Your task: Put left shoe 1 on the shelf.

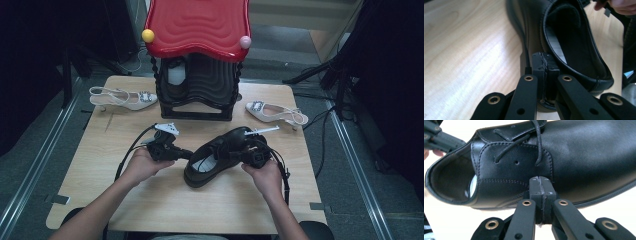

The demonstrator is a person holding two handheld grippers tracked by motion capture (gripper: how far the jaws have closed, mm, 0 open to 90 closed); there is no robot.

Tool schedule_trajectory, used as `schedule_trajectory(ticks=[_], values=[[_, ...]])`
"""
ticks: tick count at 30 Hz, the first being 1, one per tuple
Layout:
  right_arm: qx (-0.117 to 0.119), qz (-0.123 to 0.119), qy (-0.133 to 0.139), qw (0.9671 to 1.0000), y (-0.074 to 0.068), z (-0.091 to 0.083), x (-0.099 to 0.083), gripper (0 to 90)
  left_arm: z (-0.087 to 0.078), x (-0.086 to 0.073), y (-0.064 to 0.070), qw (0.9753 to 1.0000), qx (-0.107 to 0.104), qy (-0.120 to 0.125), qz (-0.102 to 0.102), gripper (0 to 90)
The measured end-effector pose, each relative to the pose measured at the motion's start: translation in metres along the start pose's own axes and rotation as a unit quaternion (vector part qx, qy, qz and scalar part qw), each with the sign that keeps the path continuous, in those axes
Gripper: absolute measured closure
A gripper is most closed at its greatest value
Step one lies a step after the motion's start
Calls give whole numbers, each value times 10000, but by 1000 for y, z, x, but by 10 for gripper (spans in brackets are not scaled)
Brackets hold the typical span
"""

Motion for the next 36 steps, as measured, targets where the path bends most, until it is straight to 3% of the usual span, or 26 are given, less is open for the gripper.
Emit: schedule_trajectory(ticks=[8, 20, 27, 28, 30, 36], values=[[71, 27, -107, 9999, -3, 7, 8, 900, -1, -9, 9, 9994, -274, 1, -190, 899], [-64, 112, -219, 9997, 2, 7, 17, 900, 16, -11, 34, 9979, -636, -111, -85, 883], [-110, 72, -191, 9997, 4, 10, 23, 900, 23, -10, 41, 9980, -633, -60, -70, 855], [-117, 68, -190, 9997, 5, 10, 24, 900, 22, -11, 39, 9980, -621, -62, -60, 838], [-140, 104, -202, 9996, 6, 7, 24, 891, 19, -12, 32, 9991, -397, -118, -66, 813], [-250, 9, -130, 9996, -3, -10, 25, 801, 1, -3, 20, 9993, -223, 136, -276, 710]])
Point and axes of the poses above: each handheld gripper's, and its own axes: z roughly forward along the jaws, x roughly out of its top, y roughly to its right, the point moved 4 cm from there along z, roughly forward along the jaws, and after that the axes turned 1 degree about -x, right-handed, at the moved point
